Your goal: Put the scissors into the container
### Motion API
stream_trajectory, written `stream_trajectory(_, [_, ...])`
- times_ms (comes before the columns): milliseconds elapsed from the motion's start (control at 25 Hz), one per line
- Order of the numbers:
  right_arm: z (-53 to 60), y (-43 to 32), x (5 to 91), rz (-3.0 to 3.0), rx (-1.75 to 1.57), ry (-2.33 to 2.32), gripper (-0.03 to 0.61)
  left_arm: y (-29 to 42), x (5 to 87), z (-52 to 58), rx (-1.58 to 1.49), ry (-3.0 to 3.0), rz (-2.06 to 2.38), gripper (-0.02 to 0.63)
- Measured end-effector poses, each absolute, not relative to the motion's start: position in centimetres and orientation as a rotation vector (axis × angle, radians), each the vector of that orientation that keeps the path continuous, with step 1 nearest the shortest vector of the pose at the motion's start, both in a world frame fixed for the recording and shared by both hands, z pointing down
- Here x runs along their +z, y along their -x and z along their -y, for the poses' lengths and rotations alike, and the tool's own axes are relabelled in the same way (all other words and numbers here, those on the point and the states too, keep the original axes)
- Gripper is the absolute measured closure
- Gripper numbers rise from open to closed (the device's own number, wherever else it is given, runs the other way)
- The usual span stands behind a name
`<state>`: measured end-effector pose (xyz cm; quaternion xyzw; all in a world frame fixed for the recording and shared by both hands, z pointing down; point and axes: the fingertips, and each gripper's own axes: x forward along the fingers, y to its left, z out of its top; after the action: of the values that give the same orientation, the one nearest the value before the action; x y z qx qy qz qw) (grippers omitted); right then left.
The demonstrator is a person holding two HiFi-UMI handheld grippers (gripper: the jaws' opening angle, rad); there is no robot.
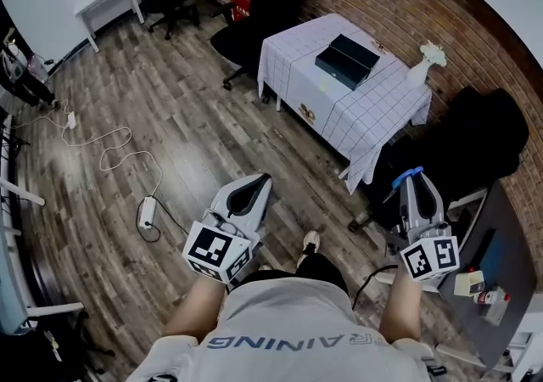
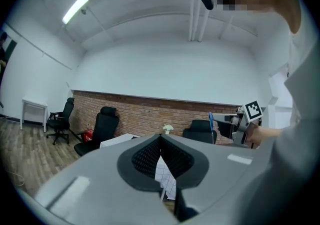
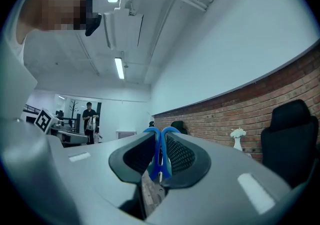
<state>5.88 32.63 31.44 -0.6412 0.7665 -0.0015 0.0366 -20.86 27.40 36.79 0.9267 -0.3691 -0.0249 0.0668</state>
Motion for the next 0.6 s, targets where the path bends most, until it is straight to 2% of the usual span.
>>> stream_trajectory(360, [-23.3,-8.9,31.5,-2.384,-0.020,1.947,0.489,19.1,37.8,-19.5,-0.058,-2.748,1.170,0.614])
stream_trajectory(600, [-16.8,-13.0,30.8,-2.392,-0.030,1.912,0.489,15.3,36.7,-13.4,-0.040,-2.745,1.197,0.614])
